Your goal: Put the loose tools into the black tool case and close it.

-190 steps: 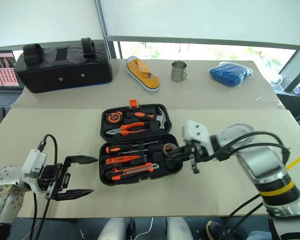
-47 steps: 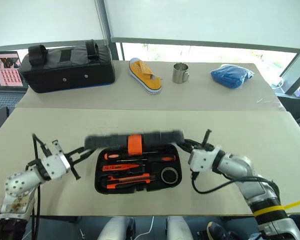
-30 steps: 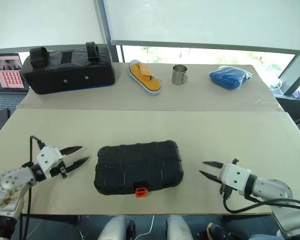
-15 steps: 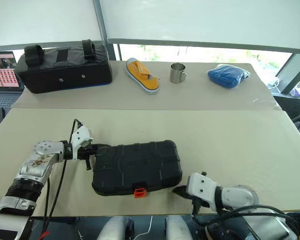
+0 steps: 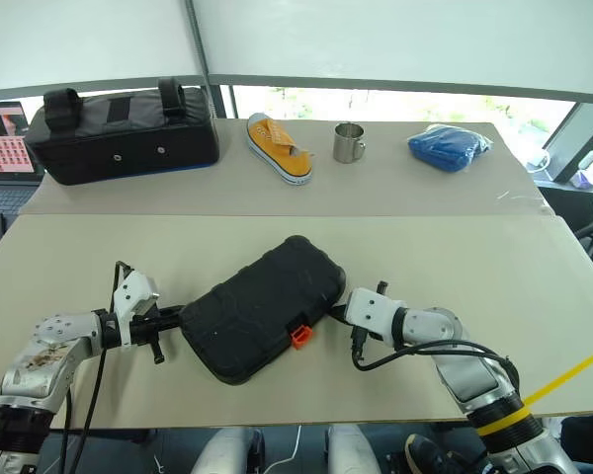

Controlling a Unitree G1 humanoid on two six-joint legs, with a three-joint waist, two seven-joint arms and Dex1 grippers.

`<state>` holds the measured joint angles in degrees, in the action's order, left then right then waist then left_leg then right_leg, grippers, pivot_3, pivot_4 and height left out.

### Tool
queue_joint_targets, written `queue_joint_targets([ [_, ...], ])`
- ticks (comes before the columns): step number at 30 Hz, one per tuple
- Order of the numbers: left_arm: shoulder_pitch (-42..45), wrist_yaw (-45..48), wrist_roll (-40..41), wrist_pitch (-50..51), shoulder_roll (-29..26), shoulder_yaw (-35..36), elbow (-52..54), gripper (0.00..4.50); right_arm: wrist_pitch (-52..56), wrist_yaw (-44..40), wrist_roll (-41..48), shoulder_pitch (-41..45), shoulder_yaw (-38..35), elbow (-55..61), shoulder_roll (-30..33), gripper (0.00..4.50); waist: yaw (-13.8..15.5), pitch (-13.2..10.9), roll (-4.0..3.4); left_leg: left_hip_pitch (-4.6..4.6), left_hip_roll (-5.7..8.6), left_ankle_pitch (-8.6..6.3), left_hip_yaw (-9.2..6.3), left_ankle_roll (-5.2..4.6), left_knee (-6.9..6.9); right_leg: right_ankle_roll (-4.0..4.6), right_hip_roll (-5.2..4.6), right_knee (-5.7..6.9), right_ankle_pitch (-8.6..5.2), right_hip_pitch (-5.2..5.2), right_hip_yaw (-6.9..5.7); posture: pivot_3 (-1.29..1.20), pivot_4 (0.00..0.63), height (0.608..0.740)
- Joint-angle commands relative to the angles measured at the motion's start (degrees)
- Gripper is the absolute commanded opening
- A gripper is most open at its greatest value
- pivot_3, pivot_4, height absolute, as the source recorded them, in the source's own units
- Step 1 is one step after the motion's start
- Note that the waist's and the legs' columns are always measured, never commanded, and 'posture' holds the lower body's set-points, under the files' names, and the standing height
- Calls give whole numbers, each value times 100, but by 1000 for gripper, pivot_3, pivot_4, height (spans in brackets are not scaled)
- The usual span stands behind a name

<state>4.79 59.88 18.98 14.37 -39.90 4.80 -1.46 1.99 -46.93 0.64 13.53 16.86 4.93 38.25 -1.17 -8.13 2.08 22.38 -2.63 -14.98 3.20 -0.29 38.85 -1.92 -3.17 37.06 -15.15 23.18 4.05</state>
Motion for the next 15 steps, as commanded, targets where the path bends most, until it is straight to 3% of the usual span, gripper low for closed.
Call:
queue_joint_targets([
  [1,180,175,657,294,-112,542,124,66,-95,-239,366,20,-553,-3,192,0,33,-6,5,1,1,0,1,0,2,0,-1,1,0,0,-1,0,150,740],
  [4,642,637,1016,822,-396,482,102,66,140,-521,776,-258,-887,272,410,0,91,-10,7,7,5,2,-1,3,6,0,-4,2,0,-1,-8,0,150,740],
  [8,1528,1226,1201,1633,-632,-204,320,66,591,-899,1214,-955,-1161,1000,814,0,169,-11,8,9,12,2,-3,3,6,-3,-6,-1,-1,-3,-14,0,150,740],
  [15,2468,1210,815,1694,-49,-1220,505,66,1199,-495,1270,-1637,-932,2162,536,0,88,-12,8,15,12,2,-3,3,6,-5,4,-4,-2,-1,-5,0,150,740],
])
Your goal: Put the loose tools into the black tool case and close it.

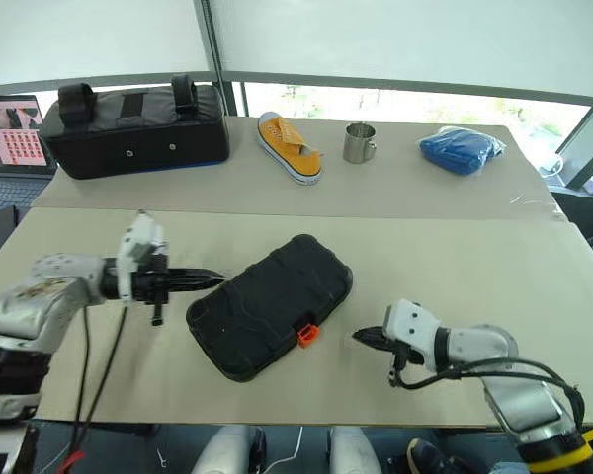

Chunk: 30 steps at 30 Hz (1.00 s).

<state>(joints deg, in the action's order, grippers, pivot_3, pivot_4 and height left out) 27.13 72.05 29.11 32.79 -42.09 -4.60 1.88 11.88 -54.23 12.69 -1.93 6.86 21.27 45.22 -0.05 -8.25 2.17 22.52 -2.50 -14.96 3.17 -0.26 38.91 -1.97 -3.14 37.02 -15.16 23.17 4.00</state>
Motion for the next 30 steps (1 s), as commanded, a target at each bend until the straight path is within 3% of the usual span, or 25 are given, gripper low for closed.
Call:
queue_joint_targets([
  [1,300,-28,-312,-229,270,-444,151,66,225,302,-15,-122,181,630,-256,0,-34,0,0,0,0,0,-3,0,0,0,2,1,0,1,1,0,150,740],
  [12,430,-69,-784,-375,631,-980,-9,66,476,877,-347,138,735,885,-974,0,-61,0,0,6,2,0,-9,0,3,0,2,1,-1,3,-1,0,150,740],
  [30,270,-159,-1334,-612,686,-1263,-627,66,737,942,-120,367,584,1083,-1334,0,-79,3,-3,-23,0,3,-8,3,4,2,5,11,0,-15,3,0,150,740],
])
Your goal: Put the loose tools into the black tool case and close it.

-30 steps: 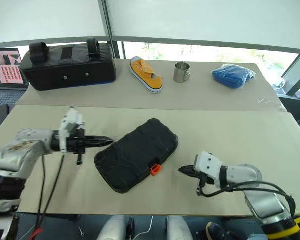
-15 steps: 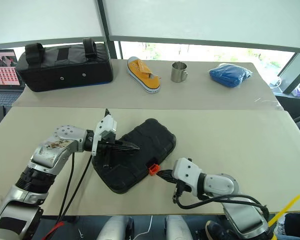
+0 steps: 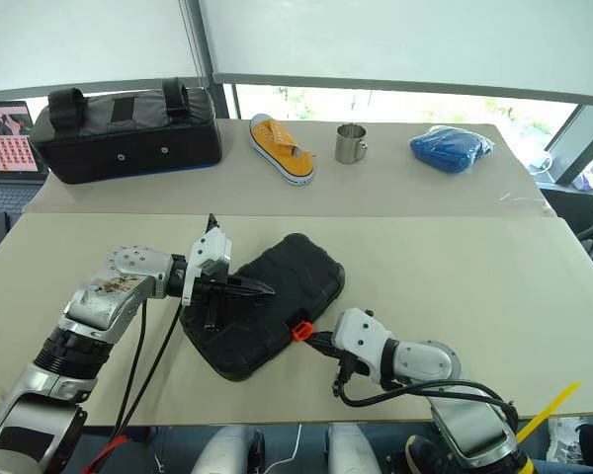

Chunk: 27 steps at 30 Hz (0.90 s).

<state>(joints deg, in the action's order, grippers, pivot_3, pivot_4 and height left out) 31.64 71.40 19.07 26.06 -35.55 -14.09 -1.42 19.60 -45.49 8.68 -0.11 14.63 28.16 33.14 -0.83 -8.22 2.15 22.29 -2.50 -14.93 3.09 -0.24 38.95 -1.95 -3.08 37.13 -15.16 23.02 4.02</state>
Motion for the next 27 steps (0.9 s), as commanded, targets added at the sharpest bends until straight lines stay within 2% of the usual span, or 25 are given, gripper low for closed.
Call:
queue_joint_targets([
  [1,-193,-94,-358,73,27,-347,-278,66,-26,66,284,182,-197,400,-131,0,0,1,-2,-1,0,0,0,0,0,0,0,0,0,-1,0,0,150,740],
  [16,-363,-54,-649,156,55,-684,-190,66,105,77,523,277,-355,371,-250,0,0,27,-29,-36,0,0,-1,0,-1,-1,1,-6,-1,-42,0,0,150,740],
  [27,-414,-67,-683,181,157,-737,-259,66,-130,196,106,523,-144,-307,-366,0,-39,37,-24,-94,-14,0,-1,1,-5,-11,22,-7,-15,-85,14,0,150,740],
])
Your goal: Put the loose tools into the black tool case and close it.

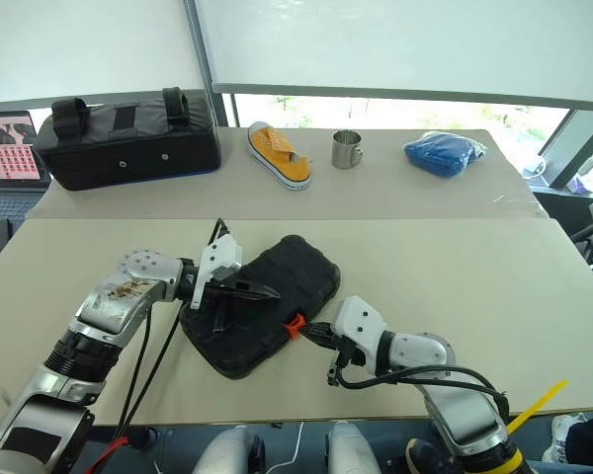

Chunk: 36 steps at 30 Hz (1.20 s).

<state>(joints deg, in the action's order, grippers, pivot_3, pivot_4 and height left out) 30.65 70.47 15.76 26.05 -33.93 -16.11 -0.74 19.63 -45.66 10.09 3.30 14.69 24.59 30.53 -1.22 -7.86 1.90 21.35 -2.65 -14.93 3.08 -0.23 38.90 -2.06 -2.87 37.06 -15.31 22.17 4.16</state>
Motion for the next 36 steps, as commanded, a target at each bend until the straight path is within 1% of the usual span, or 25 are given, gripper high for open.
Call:
queue_joint_targets([
  [1,-331,29,-352,174,-20,-529,-322,66,-85,177,35,141,-179,119,-88,0,2,1,0,0,-6,0,-2,0,0,0,8,0,0,0,2,0,150,740],
  [4,-368,30,-349,176,-53,-512,-308,66,59,61,166,-51,-194,321,38,0,13,6,-6,-1,-16,0,-3,0,0,3,20,0,-1,0,6,0,150,740],
  [7,-387,17,-349,188,-64,-499,-310,66,12,97,73,-121,-92,268,43,0,27,13,-8,0,-17,0,-3,0,-4,10,20,-2,-1,2,6,0,150,740],
  [20,-374,-6,-378,329,-105,-541,-347,66,-22,180,-196,356,309,-301,-300,0,19,15,-9,-2,-21,-1,-4,0,-10,13,24,-5,-5,5,6,0,150,740],
  [30,-440,-1,-383,559,-175,-607,-350,66,-159,216,-136,548,199,-416,-600,0,2,14,-9,-1,-23,-1,-5,0,-13,12,26,-5,-7,7,6,0,150,740],
  [33,-500,-52,-399,469,-161,-566,-440,66,-145,236,-68,559,131,-395,-660,0,-2,14,-9,-2,-24,-1,-5,1,-14,12,27,-5,-7,7,6,0,150,740],
  [35,-605,-169,-307,131,-81,-310,-472,66,-100,174,57,455,2,-275,-587,0,-8,14,-10,-2,-25,-1,-6,0,-14,12,27,-5,-8,7,5,0,150,740],
  [36,-658,-364,-322,-178,-27,-100,-499,66,15,97,291,338,-154,-143,-536,0,-12,14,-11,-3,-26,-1,-5,0,-15,12,27,-5,-8,8,6,0,150,740],
])
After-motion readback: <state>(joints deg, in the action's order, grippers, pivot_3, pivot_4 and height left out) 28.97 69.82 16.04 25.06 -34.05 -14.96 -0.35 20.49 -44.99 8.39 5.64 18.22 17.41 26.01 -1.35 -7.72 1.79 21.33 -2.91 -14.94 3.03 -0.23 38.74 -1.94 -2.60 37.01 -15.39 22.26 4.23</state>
